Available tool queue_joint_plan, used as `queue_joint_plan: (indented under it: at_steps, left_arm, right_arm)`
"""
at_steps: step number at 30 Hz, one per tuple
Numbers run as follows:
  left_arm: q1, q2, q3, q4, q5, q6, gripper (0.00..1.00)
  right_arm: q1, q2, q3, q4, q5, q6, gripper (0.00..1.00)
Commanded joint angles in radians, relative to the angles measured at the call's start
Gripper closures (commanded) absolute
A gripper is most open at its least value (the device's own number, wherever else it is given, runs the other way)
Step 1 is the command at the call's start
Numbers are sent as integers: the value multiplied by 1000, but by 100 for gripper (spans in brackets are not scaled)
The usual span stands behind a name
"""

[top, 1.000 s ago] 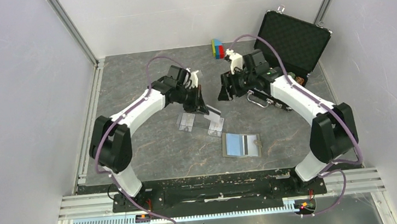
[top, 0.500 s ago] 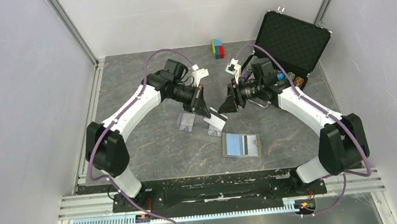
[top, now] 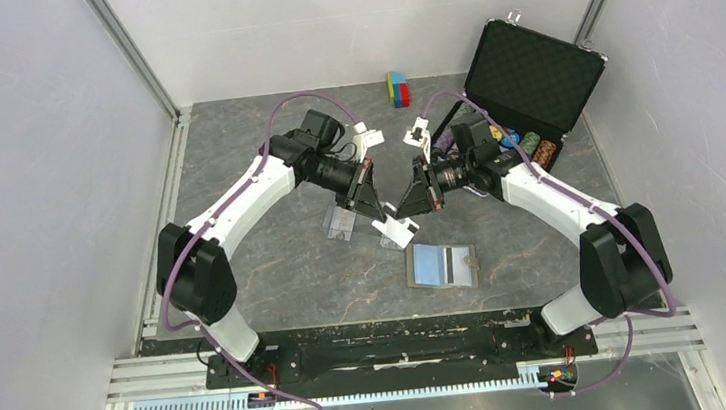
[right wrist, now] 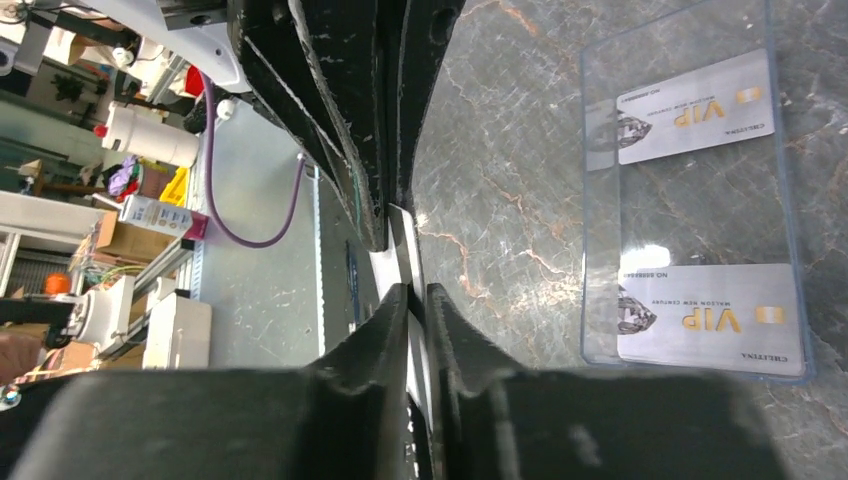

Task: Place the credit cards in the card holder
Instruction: Insert the credit card into the card holder.

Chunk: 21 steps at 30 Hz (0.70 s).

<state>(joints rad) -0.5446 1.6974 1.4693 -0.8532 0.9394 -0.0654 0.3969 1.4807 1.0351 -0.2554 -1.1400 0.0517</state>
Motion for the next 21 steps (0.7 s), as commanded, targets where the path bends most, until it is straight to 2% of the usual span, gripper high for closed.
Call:
queue_joint_plan:
  at_steps: [1,2,4,9,13,15,19,21]
  left_arm:
    - [-6,-19,41,9,12,47,89]
    - [-6,-22,37,14,4,43,83]
    - [-6,-34,26,37,-26,27,71]
    - [-6,-78,-29,149,-155,-72,58]
    - [-15,-84,-64,232,-222,-154,57]
    - [-37,-69,-63,256,-289,-200,62]
    - [-133,16,13,227,-457,-247,67]
    - [-179,89,70,203,-497,-274,69]
  right_arm:
    - [16,25,6,29,-52,9,96]
    - [15,27,7,29,-48,10,100]
    - [14,31,9,29,-30,13,100]
    - [-15,11,-5,30,125,57,100]
    - [-91,-24,-49,36,274,118,100]
    - [-132,-59,-81,34,356,150,100]
    - [-225,-121,-160,34,495,228,100]
    - [-268,-150,-192,31,553,257,100]
